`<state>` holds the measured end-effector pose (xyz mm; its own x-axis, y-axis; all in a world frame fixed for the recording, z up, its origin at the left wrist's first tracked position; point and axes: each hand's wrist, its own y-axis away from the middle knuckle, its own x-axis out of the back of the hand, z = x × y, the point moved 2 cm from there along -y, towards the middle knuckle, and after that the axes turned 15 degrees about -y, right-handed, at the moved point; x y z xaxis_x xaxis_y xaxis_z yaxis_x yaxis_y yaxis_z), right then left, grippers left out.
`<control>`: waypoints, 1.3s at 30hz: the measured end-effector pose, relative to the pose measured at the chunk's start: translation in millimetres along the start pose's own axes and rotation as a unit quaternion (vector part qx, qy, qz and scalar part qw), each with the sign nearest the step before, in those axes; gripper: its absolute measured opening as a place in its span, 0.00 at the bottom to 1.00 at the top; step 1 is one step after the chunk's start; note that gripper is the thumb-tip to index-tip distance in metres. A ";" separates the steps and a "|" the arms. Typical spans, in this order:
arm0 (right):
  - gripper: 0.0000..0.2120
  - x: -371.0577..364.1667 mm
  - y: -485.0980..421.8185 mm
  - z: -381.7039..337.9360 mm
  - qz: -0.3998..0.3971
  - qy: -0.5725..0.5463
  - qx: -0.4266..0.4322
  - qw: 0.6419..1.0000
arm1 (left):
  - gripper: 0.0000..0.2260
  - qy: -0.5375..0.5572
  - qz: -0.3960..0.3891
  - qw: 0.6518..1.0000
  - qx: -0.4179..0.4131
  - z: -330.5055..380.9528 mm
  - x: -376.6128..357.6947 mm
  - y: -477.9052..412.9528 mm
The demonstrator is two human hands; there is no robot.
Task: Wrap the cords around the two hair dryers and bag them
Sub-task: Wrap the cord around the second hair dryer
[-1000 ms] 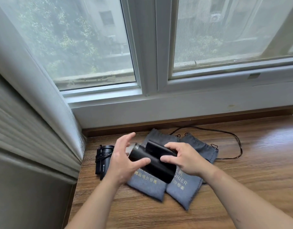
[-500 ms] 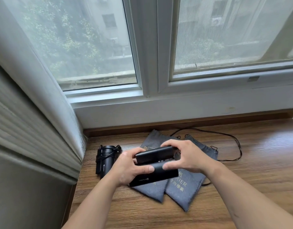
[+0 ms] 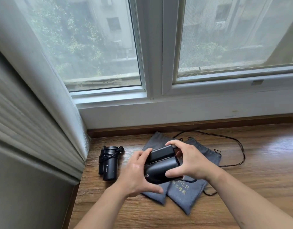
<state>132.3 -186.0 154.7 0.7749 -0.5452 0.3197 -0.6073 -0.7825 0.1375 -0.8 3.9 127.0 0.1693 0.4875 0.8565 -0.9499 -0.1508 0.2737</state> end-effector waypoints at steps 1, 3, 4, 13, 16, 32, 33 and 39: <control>0.38 -1.2 -1.5 -1.7 0.004 -0.002 -0.003 1.000 | 0.62 -0.027 0.005 1.000 -0.004 2.5 -4.1 -1.1; 0.38 -5.0 -2.4 -4.3 0.010 0.003 -0.012 1.000 | 0.61 -0.067 0.044 0.997 -0.004 5.3 -13.3 -2.3; 0.38 -7.4 -2.2 -5.0 0.014 0.007 -0.018 1.000 | 0.59 -0.088 0.069 0.994 -0.006 8.7 -16.1 -1.7; 0.38 -23.4 -8.5 -3.4 0.107 -0.036 -0.062 0.992 | 0.37 -0.183 0.251 0.951 -0.008 33.8 -24.8 -4.8; 0.30 -17.5 -9.4 0.7 0.104 -0.073 -0.039 0.991 | 0.32 -0.073 0.250 0.965 -0.005 29.8 -19.0 -5.2; 0.17 -18.6 -13.0 34.8 0.105 -0.185 -0.029 0.977 | 0.27 0.264 0.178 0.943 0.097 29.8 2.6 -1.2; 0.18 -21.6 -11.6 35.1 0.112 -0.196 -0.026 0.974 | 0.27 0.271 0.178 0.941 0.099 31.1 3.6 -0.9; 0.15 -28.4 -11.1 33.2 0.154 -0.380 -0.056 0.910 | 0.25 0.351 0.160 0.915 0.120 27.2 1.9 -1.7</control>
<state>122.8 -171.8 113.1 0.4354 -0.8179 -0.3760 -0.7979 -0.5441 0.2596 8.2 -18.2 140.0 -0.3969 0.8055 0.4400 -0.8227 -0.5248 0.2186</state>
